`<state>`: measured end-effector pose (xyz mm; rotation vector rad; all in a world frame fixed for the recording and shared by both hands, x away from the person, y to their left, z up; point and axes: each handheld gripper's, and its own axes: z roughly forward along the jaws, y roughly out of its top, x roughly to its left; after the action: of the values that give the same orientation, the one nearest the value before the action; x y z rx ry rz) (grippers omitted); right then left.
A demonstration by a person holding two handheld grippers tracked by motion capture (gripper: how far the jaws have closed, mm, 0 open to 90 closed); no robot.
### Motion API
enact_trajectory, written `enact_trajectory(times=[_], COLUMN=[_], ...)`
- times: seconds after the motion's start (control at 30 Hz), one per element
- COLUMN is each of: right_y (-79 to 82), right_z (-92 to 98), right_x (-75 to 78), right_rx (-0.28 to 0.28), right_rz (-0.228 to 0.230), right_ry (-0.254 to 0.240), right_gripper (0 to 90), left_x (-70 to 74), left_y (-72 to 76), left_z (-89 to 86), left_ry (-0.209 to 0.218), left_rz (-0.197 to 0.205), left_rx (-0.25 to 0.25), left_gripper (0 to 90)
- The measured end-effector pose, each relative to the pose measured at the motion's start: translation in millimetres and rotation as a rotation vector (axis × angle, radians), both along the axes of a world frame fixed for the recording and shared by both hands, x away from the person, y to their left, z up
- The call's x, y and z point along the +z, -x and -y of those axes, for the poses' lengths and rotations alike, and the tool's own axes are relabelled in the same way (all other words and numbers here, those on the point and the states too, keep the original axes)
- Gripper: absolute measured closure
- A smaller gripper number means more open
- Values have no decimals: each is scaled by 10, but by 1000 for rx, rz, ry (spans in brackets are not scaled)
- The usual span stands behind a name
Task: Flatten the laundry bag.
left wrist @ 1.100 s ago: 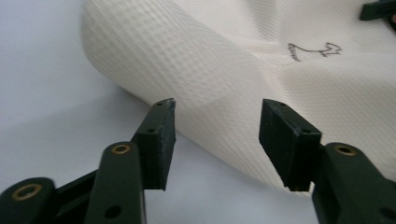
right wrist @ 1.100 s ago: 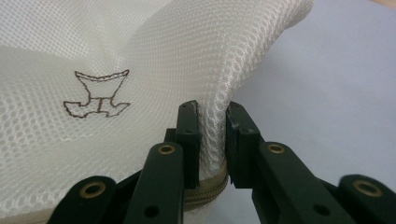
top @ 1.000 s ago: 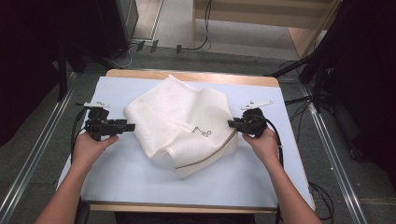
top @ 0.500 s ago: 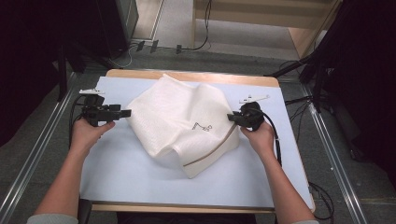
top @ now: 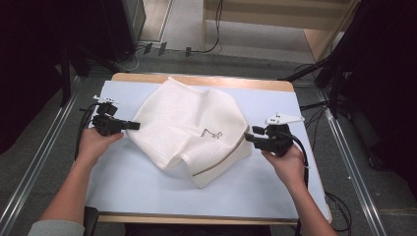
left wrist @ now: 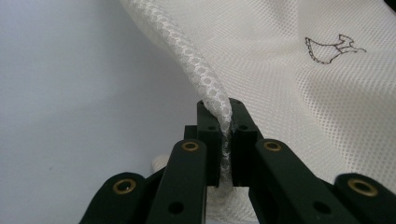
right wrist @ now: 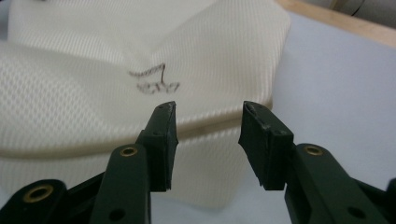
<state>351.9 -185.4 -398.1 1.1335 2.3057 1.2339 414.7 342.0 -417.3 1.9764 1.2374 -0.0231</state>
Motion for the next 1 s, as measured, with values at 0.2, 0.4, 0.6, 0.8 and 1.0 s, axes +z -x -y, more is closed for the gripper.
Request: enact_trajectory(times=[0.2, 0.4, 0.6, 0.8, 1.0], right_y=[215, 131, 20, -121, -255], right_z=[62, -23, -183, -329, -476], right_x=[-204, -330, -495, -620, -747], right_rx=[11, 15, 15, -5, -13], right_rz=[-49, -75, -91, -76, -95], right_ry=[-13, -22, 12, 35, 46], right_gripper=[637, 630, 581, 493, 482], left_x=[39, 57, 33, 31, 26], left_y=[97, 148, 176, 224, 265], left_z=[-142, -279, -406, -484, -529], left_ry=[8, 11, 23, 0, 1], left_rz=[20, 40, 29, 32, 28], left_rx=[52, 100, 139, 164, 173], left_gripper=[874, 873, 872, 871, 870])
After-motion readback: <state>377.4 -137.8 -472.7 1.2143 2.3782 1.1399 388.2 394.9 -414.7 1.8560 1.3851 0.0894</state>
